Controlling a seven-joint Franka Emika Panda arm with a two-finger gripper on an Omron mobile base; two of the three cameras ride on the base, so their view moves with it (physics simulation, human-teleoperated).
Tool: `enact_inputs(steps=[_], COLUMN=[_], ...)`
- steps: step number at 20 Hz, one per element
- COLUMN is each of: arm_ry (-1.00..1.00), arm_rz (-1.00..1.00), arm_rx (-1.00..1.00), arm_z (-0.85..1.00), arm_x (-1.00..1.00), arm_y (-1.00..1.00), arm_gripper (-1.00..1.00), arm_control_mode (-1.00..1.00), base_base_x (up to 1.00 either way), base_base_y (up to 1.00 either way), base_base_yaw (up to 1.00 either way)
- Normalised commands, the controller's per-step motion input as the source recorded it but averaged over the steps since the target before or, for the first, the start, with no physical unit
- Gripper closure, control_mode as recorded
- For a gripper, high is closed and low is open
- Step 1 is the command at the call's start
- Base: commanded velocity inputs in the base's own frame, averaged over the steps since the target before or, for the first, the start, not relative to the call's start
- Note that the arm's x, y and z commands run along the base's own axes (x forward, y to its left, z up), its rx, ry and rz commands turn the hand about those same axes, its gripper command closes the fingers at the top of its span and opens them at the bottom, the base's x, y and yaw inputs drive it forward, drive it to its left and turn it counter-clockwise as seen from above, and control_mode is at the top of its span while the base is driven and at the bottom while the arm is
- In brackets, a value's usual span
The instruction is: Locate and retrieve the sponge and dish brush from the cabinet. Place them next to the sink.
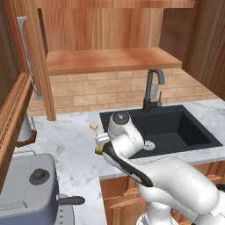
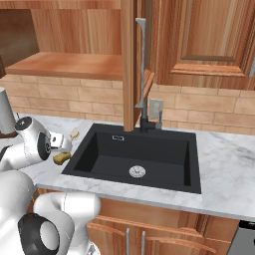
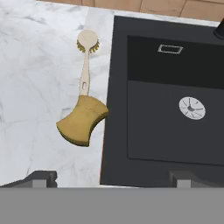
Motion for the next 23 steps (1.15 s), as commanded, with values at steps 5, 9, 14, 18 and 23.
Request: enact_inputs(steps=[5,9,14,18,23], arm_ry=[-0.01,-0.01,0.0,0.0,0.0], arm_rz=[-0.2,-0.05,0.12,0.19,0.17], arm_rx=[0.04,0.03,0.03,0.0,0.0], arm_z=[0.48,0.56,0.25,0.19,0.26], arm_x=[-0.32,-0.39,-0.39,-0.52,-0.44], arm_y=[-0.37,-0.2,-0.19,-0.15,-0.12], arm_gripper=[-1.0,-1.0,-1.0,-1.0,-1.0], arm_control_mode=[-1.0,-1.0,-1.0,-1.0,-1.0], base_base_x=[0.0,0.0,0.0,0.0,0.0], base_base_y=[0.0,0.0,0.0,0.0,0.0], base_base_yaw=[0.0,0.0,0.0,0.0,0.0])
